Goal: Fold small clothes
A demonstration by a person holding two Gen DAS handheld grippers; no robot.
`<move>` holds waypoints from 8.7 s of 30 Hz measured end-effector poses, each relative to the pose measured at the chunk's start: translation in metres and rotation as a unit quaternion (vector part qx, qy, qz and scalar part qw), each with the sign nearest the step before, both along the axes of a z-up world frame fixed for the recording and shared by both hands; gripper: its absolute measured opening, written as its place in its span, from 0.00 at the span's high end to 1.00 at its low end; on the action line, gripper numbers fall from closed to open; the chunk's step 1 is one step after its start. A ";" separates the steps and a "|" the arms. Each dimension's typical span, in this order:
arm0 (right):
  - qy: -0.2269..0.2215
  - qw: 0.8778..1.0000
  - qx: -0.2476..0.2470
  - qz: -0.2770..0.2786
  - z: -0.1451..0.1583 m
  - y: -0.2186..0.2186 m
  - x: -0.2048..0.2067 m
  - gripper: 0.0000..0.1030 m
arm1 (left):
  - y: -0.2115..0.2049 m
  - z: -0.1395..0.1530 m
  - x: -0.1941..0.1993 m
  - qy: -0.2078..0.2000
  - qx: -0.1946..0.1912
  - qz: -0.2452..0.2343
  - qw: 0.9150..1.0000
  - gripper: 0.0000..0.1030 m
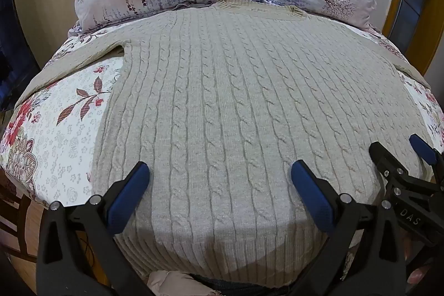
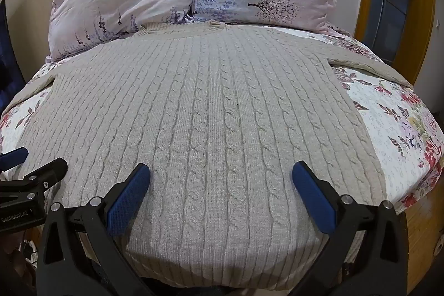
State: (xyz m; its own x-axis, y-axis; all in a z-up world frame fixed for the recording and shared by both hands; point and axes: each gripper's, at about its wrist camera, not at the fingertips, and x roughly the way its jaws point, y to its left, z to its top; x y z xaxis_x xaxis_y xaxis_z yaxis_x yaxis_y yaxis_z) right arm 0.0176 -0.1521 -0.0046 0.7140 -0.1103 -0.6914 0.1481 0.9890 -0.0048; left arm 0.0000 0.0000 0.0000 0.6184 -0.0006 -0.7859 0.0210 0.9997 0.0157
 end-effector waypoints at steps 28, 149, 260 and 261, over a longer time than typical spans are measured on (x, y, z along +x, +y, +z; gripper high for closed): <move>-0.001 1.000 -0.001 0.000 0.000 0.000 0.000 0.01 | 0.000 0.000 0.000 0.000 0.000 0.000 1.000 0.02; -0.036 0.894 0.294 -0.337 0.004 -0.362 0.119 0.89 | 0.039 0.047 0.190 -0.024 -0.095 -0.025 0.995 0.02; -0.047 0.959 0.201 -0.195 0.030 -0.165 0.119 0.57 | 0.099 0.012 0.229 0.036 -0.335 0.051 0.940 0.50; -0.052 0.961 0.194 -0.190 0.034 -0.163 0.119 0.57 | 0.100 0.013 0.228 0.035 -0.336 0.052 0.940 0.50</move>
State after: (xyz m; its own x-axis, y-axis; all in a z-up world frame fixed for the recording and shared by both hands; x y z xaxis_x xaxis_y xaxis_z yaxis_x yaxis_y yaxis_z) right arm 0.1369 -0.3151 0.0298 0.7410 -0.1260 -0.6596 0.4789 0.7876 0.3876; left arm 0.2278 0.0996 0.0129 0.5892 -0.4537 -0.6686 -0.0990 0.7807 -0.6171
